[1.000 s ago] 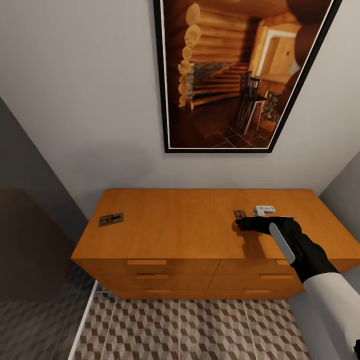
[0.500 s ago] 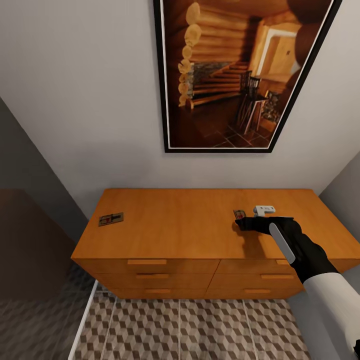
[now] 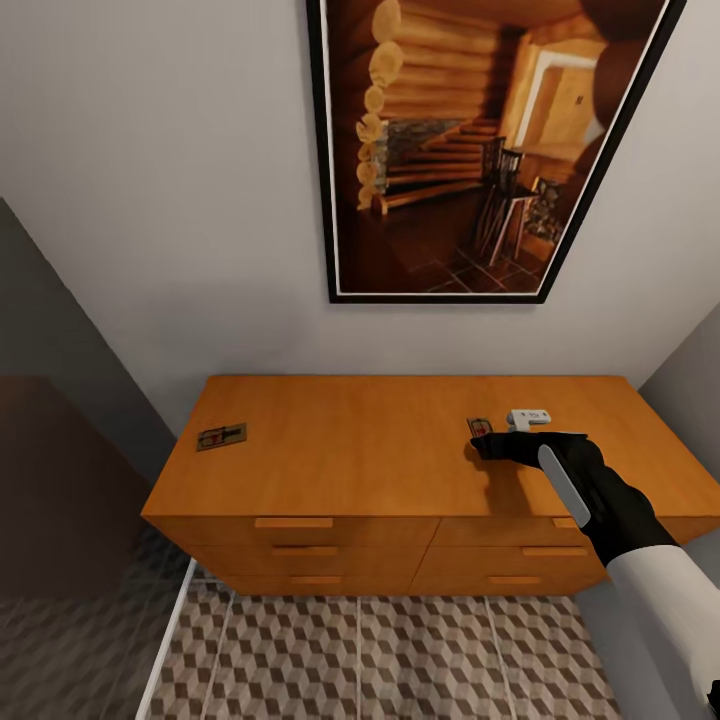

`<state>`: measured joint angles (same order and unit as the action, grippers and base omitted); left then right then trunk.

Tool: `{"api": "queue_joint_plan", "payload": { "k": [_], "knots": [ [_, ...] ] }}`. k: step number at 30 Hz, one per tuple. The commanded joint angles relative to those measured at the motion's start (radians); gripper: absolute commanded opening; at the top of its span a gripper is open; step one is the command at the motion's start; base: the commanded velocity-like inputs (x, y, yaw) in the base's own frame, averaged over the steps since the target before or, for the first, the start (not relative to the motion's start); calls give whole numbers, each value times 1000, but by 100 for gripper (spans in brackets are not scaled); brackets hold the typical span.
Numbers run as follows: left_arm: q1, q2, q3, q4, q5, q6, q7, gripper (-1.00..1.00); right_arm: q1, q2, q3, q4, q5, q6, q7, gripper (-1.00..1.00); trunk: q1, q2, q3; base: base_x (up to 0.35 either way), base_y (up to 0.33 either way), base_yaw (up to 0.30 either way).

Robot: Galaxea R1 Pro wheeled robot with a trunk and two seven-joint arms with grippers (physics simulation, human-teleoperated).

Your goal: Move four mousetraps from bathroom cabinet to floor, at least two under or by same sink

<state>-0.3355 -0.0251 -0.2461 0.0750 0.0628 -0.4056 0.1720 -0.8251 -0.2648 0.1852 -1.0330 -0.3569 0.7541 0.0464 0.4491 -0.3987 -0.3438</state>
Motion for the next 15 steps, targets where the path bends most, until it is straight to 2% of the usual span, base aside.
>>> {"api": "queue_joint_plan", "payload": {
  "k": [1,14,15],
  "knots": [
    [-2,-1,-9,5,6,-7,3,100,0,-1,2,28,-7,4,5,100,1,-1,-2,0,0,0],
    [-2,-1,-9,5,6,-7,3,100,0,-1,2,30,-7,4,6,100,1,-1,-2,0,0,0],
    [-2,-1,-9,5,6,-7,3,100,0,-2,2,30,-7,4,6,-100,1,-1,-2,0,0,0]
  ]
}}
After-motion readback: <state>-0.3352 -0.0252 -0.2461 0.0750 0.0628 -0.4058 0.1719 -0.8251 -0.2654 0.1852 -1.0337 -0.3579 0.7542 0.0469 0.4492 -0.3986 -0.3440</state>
